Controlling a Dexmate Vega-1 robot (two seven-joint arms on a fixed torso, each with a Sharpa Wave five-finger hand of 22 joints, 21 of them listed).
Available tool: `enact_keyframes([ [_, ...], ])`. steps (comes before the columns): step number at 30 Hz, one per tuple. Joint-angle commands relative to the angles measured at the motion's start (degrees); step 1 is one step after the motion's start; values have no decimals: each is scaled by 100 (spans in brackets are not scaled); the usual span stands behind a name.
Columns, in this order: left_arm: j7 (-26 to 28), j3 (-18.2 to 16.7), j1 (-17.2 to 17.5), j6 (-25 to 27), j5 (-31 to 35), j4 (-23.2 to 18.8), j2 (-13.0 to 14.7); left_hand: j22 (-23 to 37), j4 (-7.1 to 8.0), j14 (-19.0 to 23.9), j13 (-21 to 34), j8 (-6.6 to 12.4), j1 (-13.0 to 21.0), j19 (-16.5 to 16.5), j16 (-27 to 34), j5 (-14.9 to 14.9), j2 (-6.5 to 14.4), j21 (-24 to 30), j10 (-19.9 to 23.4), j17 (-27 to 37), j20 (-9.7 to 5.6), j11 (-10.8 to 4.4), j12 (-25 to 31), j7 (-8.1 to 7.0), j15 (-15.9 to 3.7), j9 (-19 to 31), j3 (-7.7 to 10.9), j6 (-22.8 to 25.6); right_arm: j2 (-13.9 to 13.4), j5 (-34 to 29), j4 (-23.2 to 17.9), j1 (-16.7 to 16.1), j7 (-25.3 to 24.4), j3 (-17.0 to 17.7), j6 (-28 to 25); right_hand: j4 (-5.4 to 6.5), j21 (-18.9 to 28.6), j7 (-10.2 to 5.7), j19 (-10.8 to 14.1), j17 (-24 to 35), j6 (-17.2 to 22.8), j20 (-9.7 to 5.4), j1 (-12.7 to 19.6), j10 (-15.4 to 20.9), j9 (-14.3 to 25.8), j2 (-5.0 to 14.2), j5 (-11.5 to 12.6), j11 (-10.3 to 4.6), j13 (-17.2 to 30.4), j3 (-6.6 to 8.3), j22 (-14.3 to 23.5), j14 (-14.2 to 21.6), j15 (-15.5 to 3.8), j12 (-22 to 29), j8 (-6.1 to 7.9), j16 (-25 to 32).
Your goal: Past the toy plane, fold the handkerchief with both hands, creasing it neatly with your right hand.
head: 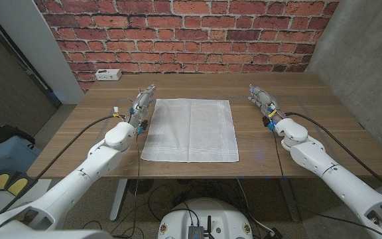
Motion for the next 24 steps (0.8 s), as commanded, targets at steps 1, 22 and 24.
enact_keyframes([
  [1, 560, -51, 385, 536, 607, -853, 501, 29, -63, -16, 23, 32, 67, -1, 30, -9, 7, -31, 18, 13, 46, -10, 24, 7, 31, 21, 19, 32, -339, -448, -635, -156, -359, -90, -462, -39, 20, -18, 10, 19, 44, 45, 93, 35, 21, -4, -4, 28, 14, 4, 9, 53, 10, 52, 38, 41],
  [22, 1110, -251, 1058, 1435, 1398, -2090, 1136, 33, -155, -27, 28, 20, 130, -17, 5, -43, 15, -73, 83, 13, 51, -16, 24, 30, 31, 25, 61, 121, -792, -1033, -1550, -413, -633, -132, -994, -74, 14, -12, 15, 33, 143, 29, 148, 99, 23, 11, 8, 63, 18, 31, 12, 72, -6, 63, 56, 41],
  [24, 1130, -287, 1129, 1485, 1440, -2192, 1190, 33, -170, -50, 29, 13, 139, -36, -6, -48, 12, -86, 79, 13, 44, -10, 18, 29, 29, 26, 66, 119, -842, -1078, -1643, -448, -643, -130, -1048, -78, 13, -11, 13, 34, 146, 22, 154, 109, 23, 11, 9, 81, 19, 33, 12, 72, -4, 65, 54, 40],
])
